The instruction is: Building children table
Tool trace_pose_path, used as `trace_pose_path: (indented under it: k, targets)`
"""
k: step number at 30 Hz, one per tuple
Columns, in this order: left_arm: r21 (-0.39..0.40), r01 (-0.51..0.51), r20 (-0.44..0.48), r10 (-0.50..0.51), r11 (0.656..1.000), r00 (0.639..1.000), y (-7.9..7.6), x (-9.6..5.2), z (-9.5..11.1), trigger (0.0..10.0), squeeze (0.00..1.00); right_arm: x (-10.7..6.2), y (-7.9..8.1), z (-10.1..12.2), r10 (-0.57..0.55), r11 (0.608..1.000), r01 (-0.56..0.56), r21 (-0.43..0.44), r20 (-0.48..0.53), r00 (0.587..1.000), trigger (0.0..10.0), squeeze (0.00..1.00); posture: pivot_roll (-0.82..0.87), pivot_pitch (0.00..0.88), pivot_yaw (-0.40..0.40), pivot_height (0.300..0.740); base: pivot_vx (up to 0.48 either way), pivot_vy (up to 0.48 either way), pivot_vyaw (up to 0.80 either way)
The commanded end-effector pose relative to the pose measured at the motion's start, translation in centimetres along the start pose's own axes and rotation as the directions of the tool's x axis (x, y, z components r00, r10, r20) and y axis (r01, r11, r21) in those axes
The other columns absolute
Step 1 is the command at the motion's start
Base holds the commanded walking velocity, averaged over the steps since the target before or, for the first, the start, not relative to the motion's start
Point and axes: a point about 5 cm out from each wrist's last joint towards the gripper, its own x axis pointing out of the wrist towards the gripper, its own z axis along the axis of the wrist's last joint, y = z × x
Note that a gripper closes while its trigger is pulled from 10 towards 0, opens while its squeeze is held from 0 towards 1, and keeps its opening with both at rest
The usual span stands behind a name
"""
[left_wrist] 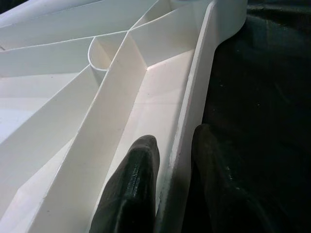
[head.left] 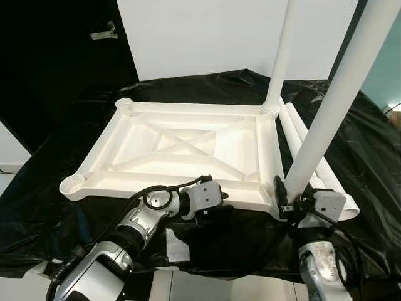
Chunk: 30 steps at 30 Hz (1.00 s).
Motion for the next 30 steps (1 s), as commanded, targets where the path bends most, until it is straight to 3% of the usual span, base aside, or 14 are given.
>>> trace_pose_path:
  k: [1,2,5,6,9,12,13,14,15,17,19,24,29,30]
  targets:
    - [-0.117,0.26,-0.121,-0.273,0.959,0.954,-3.9,0.0,-3.3,10.0,0.0,-0.8,-1.4,-2.2,-0.11,0.994,0.109,-0.01,-0.12,0.987,0.0,0.0,-0.15,0.036,0.063,0.74,0.0,0.0,0.0]
    - [-0.118,0.261,-0.121,-0.275,0.958,0.954,-4.0,0.0,-3.3,10.0,0.0,-0.7,-1.1,-2.1,-0.068,0.998,0.066,-0.022,-0.11,0.992,9.1,0.0,-0.15,0.037,0.062,0.74,0.0,0.0,0.0]
    - [-0.118,0.262,-0.12,-0.276,0.958,0.954,-4.0,0.0,-3.3,10.0,0.0,-0.6,-0.9,-2.0,-0.039,0.999,0.036,-0.031,-0.102,0.994,9.1,0.0,-0.15,0.038,0.062,0.74,0.0,0.0,0.0]
    - [-0.119,0.263,-0.118,-0.276,0.958,0.954,-4.0,0.1,-3.2,10.0,0.0,-0.3,-1.3,-1.5,0.009,0.997,-0.014,-0.082,-0.066,0.998,10.0,1.0,-0.16,0.038,0.062,0.74,0.0,0.0,0.0]
    - [-0.117,0.265,-0.117,-0.278,0.957,0.953,-4.0,0.2,-3.2,10.0,0.0,0.2,-2.6,-0.9,0.103,0.977,-0.108,-0.183,-0.038,0.994,10.0,1.0,-0.16,0.04,0.06,0.74,0.0,0.0,0.0]
    - [-0.116,0.265,-0.117,-0.278,0.957,0.954,-4.0,0.2,-3.2,10.0,0.0,0.5,-3.0,-0.5,0.189,0.957,-0.192,-0.219,-0.037,0.981,10.0,1.0,-0.16,0.04,0.059,0.74,0.0,0.0,0.0]
    - [-0.116,0.264,-0.117,-0.277,0.957,0.954,-4.0,0.3,-3.2,10.0,0.0,0.7,-3.1,-0.3,0.249,0.942,-0.253,-0.222,-0.047,0.967,10.0,0.89,-0.17,0.038,0.059,0.74,0.0,0.0,0.0]
    - [-0.116,0.264,-0.117,-0.277,0.957,0.954,-4.0,0.3,-3.2,10.0,0.0,0.7,-3.1,-0.3,0.249,0.942,-0.253,-0.222,-0.047,0.967,10.0,0.89,-0.17,0.038,0.059,0.74,0.0,0.0,0.0]
    - [-0.116,0.264,-0.116,-0.277,0.958,0.954,-4.0,0.3,-3.2,10.0,0.0,0.9,-3.4,-0.2,0.341,0.909,-0.348,-0.228,-0.068,0.937,10.0,0.0,-0.17,0.037,0.057,0.74,0.0,0.0,0.0]
    - [-0.116,0.264,-0.116,-0.277,0.957,0.954,-4.0,0.4,-3.1,10.0,0.0,1.0,-3.5,-0.1,0.376,0.894,-0.384,-0.231,-0.078,0.923,10.0,0.0,-0.17,0.037,0.057,0.74,0.0,0.0,0.0]
    - [-0.115,0.263,-0.114,-0.276,0.958,0.954,-4.1,0.4,-3.1,10.0,0.0,1.5,-5.0,0.6,0.486,0.832,-0.496,-0.249,-0.108,0.868,10.0,0.0,-0.17,0.034,0.053,0.74,0.0,0.0,0.0]
    - [-0.115,0.261,-0.114,-0.273,0.959,0.955,-4.1,0.5,-3.1,10.0,0.0,2.3,-5.9,1.4,0.558,0.783,-0.569,-0.25,-0.118,0.821,10.0,0.0,-0.17,0.033,0.051,0.74,0.0,0.0,0.0]
    - [-0.114,0.263,-0.115,-0.276,0.958,0.954,-4.2,0.6,-3.1,10.0,0.0,2.6,-6.2,1.5,0.7,0.652,-0.732,-0.198,-0.215,0.682,10.0,0.0,-0.17,0.033,0.046,0.74,0.0,0.0,0.0]
    - [-0.114,0.263,-0.115,-0.276,0.958,0.954,-4.2,0.6,-3.1,10.0,0.0,2.6,-6.2,1.5,0.7,0.652,-0.732,-0.198,-0.215,0.682,10.0,0.0,-0.17,0.033,0.046,0.74,0.0,0.0,0.0]
